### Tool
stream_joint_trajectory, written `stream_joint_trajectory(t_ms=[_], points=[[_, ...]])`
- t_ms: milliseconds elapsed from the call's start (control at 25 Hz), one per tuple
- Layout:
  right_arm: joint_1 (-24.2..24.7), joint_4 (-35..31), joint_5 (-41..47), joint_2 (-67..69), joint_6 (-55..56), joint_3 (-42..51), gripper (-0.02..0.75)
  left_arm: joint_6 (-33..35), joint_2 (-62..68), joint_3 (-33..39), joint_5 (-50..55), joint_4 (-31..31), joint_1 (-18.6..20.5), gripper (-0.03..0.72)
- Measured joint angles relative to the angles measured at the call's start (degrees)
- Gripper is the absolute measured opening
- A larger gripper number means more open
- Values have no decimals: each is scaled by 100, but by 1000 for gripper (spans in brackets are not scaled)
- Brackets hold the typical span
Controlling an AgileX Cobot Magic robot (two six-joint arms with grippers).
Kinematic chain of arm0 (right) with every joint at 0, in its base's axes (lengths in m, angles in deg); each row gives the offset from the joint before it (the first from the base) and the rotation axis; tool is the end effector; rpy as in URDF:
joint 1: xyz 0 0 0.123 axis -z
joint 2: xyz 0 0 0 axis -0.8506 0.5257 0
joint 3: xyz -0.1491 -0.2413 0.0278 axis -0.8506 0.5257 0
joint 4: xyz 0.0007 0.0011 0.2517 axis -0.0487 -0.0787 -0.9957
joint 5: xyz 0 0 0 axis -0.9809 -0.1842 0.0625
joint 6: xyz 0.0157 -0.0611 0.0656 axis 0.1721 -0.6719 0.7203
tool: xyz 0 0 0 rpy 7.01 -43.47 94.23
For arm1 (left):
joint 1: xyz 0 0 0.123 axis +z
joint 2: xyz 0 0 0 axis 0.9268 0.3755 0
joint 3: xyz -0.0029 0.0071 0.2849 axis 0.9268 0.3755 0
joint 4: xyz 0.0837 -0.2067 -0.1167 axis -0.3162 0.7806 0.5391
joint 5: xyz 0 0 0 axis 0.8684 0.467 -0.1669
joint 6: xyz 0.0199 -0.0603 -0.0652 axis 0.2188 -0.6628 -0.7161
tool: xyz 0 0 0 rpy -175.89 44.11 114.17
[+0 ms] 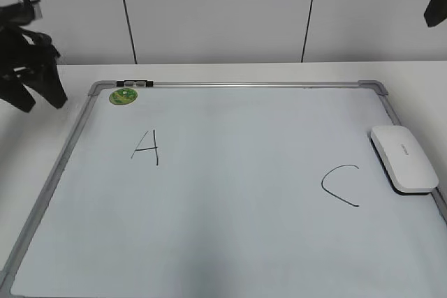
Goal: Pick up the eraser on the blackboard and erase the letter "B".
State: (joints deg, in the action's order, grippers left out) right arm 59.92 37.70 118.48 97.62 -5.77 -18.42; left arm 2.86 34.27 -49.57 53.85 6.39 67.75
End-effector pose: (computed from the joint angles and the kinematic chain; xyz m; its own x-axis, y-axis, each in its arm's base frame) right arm 0.3507 -0.0030 0.3639 -0.9014 -0.0847 -0.4247 -0.1049 0.9942 0.0245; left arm 0.4096 -0.0271 0.2223 -0.9861 0.0935 -0.1375 0.1280 0.9547 -0.2687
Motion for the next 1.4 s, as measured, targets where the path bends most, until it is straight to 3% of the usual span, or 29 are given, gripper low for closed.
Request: stream_joint_trajectory(t_ms=[280, 560, 1040, 1400], points=[[-10, -255, 58, -1008, -13, 93, 591, -154, -1624, 57, 265, -261, -11, 445], [-10, -255, 80, -2326, -13, 1229, 589, -201, -3636, 695, 350, -526, -11, 439], [-10, -146, 100, -4742, -1, 3731, 588, -424, -6625, 3218, 461, -591, -100, 423], [-10, 57, -123, -6682, 158, 5621, 588, -666, -8166, 4797, 395, -863, -244, 421]])
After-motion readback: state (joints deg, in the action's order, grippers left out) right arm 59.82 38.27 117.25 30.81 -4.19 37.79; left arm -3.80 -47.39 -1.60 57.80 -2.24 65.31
